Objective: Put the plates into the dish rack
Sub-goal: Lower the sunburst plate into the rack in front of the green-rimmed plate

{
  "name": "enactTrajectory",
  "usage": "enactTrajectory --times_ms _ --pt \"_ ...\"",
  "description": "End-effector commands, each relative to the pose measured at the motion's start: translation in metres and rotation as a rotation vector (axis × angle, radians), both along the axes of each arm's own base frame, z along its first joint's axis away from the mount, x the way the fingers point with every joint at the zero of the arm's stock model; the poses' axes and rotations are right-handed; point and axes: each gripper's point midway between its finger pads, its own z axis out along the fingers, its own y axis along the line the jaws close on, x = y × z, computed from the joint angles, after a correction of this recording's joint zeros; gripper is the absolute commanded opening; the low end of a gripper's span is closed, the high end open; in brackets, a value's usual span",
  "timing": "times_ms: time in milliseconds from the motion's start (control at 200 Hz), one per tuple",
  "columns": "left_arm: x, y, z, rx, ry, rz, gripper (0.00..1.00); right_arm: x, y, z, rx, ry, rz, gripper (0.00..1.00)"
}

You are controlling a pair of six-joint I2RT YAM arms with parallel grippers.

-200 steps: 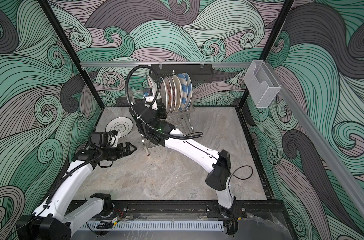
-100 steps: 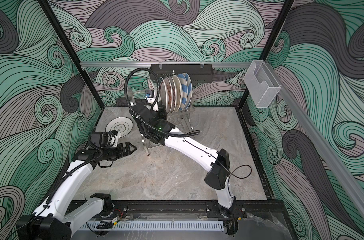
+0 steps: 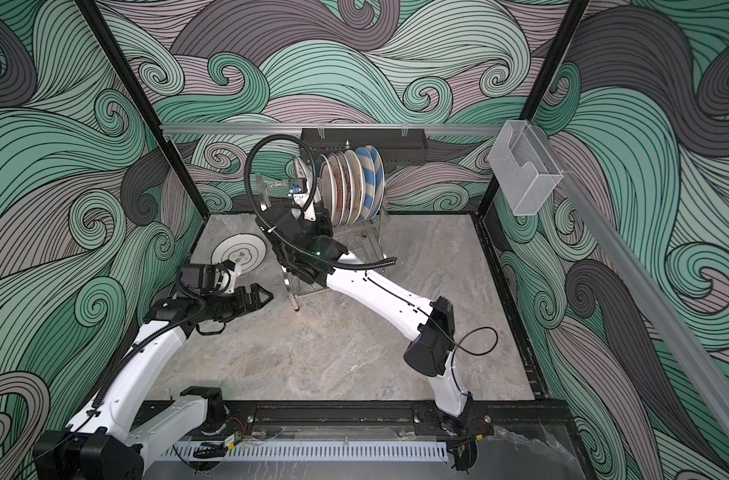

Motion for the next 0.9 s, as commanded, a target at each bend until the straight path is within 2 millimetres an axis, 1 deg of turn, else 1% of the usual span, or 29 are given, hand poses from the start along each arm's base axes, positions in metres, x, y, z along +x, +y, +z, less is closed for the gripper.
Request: enactTrajectory --times_ms 0,110,265,330,550,680,756,846,891 --pt "0.001 -0.001 0.002 -0.014 -0.002 -0.007 0.98 -0.007 -0.009 0.017 0.067 -0.024 0.003 0.00" --pt "0.001 -0.001 0.002 -0.018 -0.001 -0.009 0.99 -0.011 -0.014 0.029 0.083 -0.043 0.007 0.00" --pt "0.001 -0.001 0.003 -0.026 -0.001 -0.011 0.99 -0.016 -0.021 0.056 0.114 -0.080 0.015 0.00" --pt "0.002 -0.001 0.002 -0.030 0.000 -0.012 0.99 -0.018 -0.023 0.063 0.118 -0.086 0.017 0.00" --pt "0.000 -0.014 0.007 -0.088 -0.022 -0.074 0.99 -0.021 -0.026 0.068 0.120 -0.090 0.015 0.00" --pt "0.000 -0.017 0.009 -0.111 -0.025 -0.078 0.99 -0.021 -0.028 0.081 0.119 -0.119 0.016 0.00" --pt "-0.002 -0.018 0.007 -0.110 -0.019 -0.090 0.99 -0.021 -0.029 0.094 0.133 -0.150 0.007 0.00" --pt "-0.003 -0.018 0.006 -0.104 -0.013 -0.098 0.99 -0.020 -0.028 0.098 0.126 -0.157 0.003 0.00" --pt "-0.002 -0.019 0.006 -0.107 -0.014 -0.099 0.98 -0.019 -0.025 0.097 0.127 -0.156 0.005 0.00"
